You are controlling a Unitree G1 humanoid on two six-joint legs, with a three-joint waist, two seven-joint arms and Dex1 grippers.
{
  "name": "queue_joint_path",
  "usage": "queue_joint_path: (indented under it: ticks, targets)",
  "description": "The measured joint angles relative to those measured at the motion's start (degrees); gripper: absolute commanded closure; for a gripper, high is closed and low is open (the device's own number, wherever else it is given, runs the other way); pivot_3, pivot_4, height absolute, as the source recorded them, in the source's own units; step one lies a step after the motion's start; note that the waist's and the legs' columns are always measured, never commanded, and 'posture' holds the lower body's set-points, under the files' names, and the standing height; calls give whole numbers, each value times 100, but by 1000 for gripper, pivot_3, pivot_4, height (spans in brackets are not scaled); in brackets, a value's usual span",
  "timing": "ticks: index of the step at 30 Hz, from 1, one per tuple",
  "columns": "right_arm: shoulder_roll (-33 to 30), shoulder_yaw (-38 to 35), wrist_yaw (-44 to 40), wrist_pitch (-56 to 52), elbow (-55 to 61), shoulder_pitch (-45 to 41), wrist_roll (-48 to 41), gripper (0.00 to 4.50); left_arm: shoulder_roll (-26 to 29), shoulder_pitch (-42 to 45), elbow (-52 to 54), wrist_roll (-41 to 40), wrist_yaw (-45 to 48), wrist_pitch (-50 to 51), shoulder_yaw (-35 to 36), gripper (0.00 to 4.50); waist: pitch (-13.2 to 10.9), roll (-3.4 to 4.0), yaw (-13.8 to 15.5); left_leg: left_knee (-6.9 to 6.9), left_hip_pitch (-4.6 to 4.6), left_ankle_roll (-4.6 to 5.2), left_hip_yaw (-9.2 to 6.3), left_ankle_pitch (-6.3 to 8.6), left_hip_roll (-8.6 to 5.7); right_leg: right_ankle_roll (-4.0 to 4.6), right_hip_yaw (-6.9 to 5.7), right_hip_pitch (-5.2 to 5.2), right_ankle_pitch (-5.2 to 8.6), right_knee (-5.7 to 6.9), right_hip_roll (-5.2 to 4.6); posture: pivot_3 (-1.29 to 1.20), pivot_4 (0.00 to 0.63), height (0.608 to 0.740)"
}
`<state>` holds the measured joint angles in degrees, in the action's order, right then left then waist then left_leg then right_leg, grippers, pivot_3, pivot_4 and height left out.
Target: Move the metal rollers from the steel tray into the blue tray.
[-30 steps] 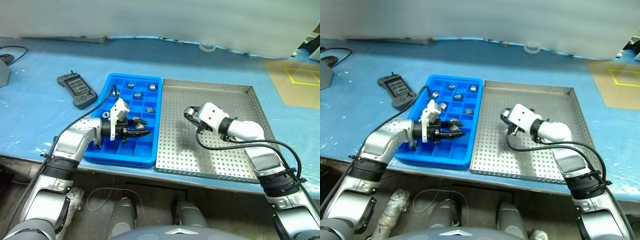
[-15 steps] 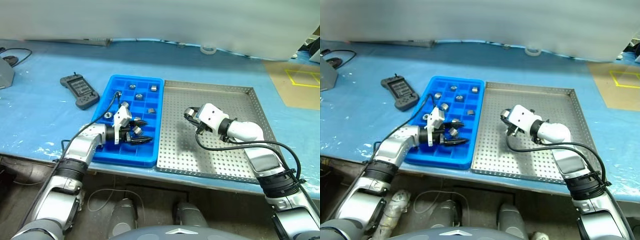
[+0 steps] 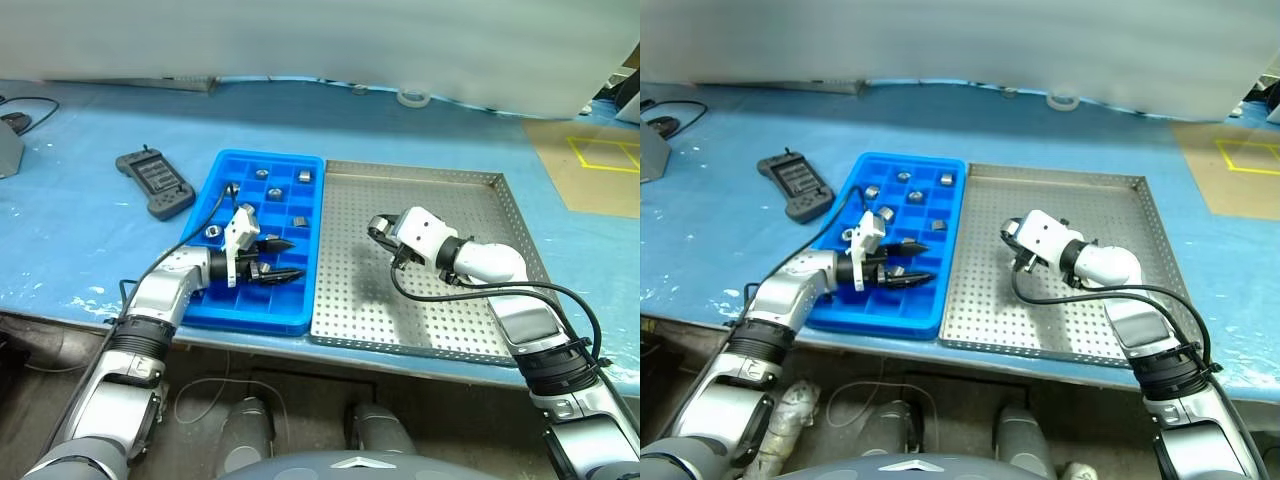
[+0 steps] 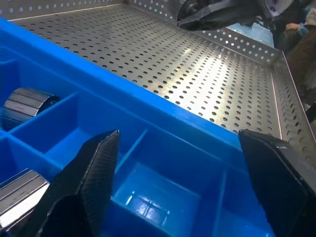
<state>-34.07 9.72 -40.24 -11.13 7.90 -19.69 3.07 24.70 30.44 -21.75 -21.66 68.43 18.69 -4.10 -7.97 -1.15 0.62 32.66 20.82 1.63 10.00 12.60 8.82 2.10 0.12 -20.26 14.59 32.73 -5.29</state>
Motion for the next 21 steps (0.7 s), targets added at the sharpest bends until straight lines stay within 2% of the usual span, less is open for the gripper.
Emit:
queue_joint_path:
  ticks: [2,4,7,10,14,21]
  targets:
    - [27,0,-92,-81,41,-22,-110,3296,57,308,8,-239,-24,314,236,451,-4,-7,13,0,15,-2,-2,-5,3,0,-3,-12,0,3,4,-180,150,740]
    - [53,2,-272,-192,228,-104,-305,3296,390,763,133,-536,-32,691,563,451,-5,-8,5,-2,22,-1,-1,-5,4,0,-3,-17,-1,7,8,-170,150,740]
    - [114,30,-467,-203,257,-351,-418,3296,879,1330,168,-635,-142,860,979,451,-4,-9,-49,-2,21,-2,0,-5,4,-1,-6,-19,-1,7,9,-139,150,740]
    - [255,242,-535,-96,62,-593,-361,3296,1062,1553,158,-640,-257,871,1230,451,-3,-9,-70,-10,22,0,-1,-3,-3,-4,-9,-18,-3,5,5,-95,150,740]
    - [640,708,-889,-35,-172,-779,-381,3296,1190,1208,421,-653,-472,1194,1273,451,-1,-14,-63,-19,48,-1,-5,-3,-4,-23,-20,-44,-14,12,4,-53,150,740]
    - [703,1095,-1699,120,-532,-879,-548,3296,1217,106,1721,-990,-908,1945,1345,451,0,-26,90,-14,64,-6,-24,-6,-2,-22,-51,-47,-14,13,1,37,150,740]
